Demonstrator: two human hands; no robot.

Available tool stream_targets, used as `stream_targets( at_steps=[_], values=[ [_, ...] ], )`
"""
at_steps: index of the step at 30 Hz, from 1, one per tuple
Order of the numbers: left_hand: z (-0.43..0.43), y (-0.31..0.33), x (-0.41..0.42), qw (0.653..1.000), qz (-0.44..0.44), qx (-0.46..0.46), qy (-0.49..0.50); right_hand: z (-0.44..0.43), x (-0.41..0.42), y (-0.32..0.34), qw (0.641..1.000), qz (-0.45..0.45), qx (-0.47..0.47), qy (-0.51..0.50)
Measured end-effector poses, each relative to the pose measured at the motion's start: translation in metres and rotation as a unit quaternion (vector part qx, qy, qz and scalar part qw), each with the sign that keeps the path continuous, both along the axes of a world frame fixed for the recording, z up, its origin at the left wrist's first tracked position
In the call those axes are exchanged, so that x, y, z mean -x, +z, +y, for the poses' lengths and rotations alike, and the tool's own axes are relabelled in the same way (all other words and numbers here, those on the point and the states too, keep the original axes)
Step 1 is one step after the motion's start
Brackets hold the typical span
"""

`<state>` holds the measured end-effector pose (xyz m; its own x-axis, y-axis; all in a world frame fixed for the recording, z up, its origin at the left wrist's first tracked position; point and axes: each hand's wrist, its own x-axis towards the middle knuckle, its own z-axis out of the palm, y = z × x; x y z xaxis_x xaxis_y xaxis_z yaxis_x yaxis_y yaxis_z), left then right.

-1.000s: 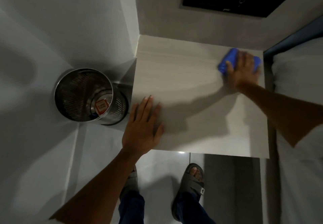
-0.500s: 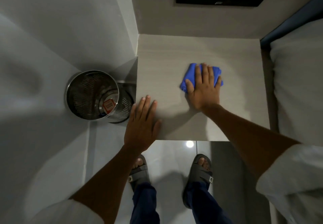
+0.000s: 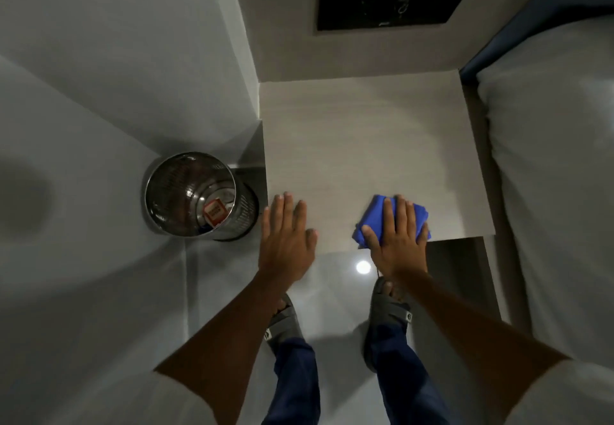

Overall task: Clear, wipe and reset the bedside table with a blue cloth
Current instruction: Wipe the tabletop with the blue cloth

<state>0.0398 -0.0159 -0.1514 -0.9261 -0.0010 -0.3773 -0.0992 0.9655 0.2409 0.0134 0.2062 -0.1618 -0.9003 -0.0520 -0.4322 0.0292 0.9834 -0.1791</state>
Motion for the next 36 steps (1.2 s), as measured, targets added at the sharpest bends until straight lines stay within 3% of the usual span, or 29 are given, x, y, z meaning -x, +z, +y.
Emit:
stream_targets(
  at_steps=[3, 5, 7, 9, 11, 15, 18, 20, 22, 26, 32, 36],
  values=[
    [0.024, 0.024, 0.003, 0.996, -0.034, -0.07, -0.031, 0.008, 0.013, 0.025, 0.995, 0.0, 0.094, -0.031],
    [0.044, 0.038, 0.005, 0.988, -0.074, -0.129, -0.049, 0.02, 0.003, 0.044, 0.982, 0.07, 0.092, -0.148],
    [0.069, 0.043, 0.01, 0.978, -0.113, -0.17, -0.052, 0.037, -0.01, 0.047, 0.926, 0.029, 0.113, -0.358],
    [0.084, 0.041, 0.017, 0.964, -0.157, -0.213, -0.021, 0.034, -0.017, 0.044, 0.831, -0.084, 0.214, -0.506],
    [0.098, 0.04, 0.023, 0.95, -0.193, -0.244, 0.011, 0.03, -0.013, 0.043, 0.769, -0.13, 0.297, -0.551],
    [0.117, 0.041, 0.029, 0.919, -0.207, -0.309, 0.128, 0.033, -0.004, 0.045, 0.696, -0.116, 0.397, -0.587],
    [0.122, 0.053, 0.026, 0.846, -0.173, -0.417, 0.285, 0.049, -0.017, 0.064, 0.649, -0.157, 0.479, -0.57],
    [0.127, 0.071, 0.02, 0.781, -0.189, -0.485, 0.344, 0.067, -0.034, 0.086, 0.633, -0.184, 0.528, -0.535],
    [0.133, 0.087, 0.011, 0.739, -0.238, -0.531, 0.34, 0.082, -0.048, 0.11, 0.632, -0.2, 0.556, -0.502],
    [0.16, 0.121, -0.001, 0.705, -0.285, -0.563, 0.323, 0.118, -0.071, 0.145, 0.629, -0.204, 0.571, -0.487],
    [0.238, 0.172, 0.01, 0.715, -0.31, -0.573, 0.255, 0.182, -0.073, 0.211, 0.606, -0.14, 0.614, -0.486],
    [0.31, 0.195, 0.027, 0.76, -0.306, -0.548, 0.171, 0.236, -0.069, 0.245, 0.651, 0.004, 0.553, -0.52]
  ],
)
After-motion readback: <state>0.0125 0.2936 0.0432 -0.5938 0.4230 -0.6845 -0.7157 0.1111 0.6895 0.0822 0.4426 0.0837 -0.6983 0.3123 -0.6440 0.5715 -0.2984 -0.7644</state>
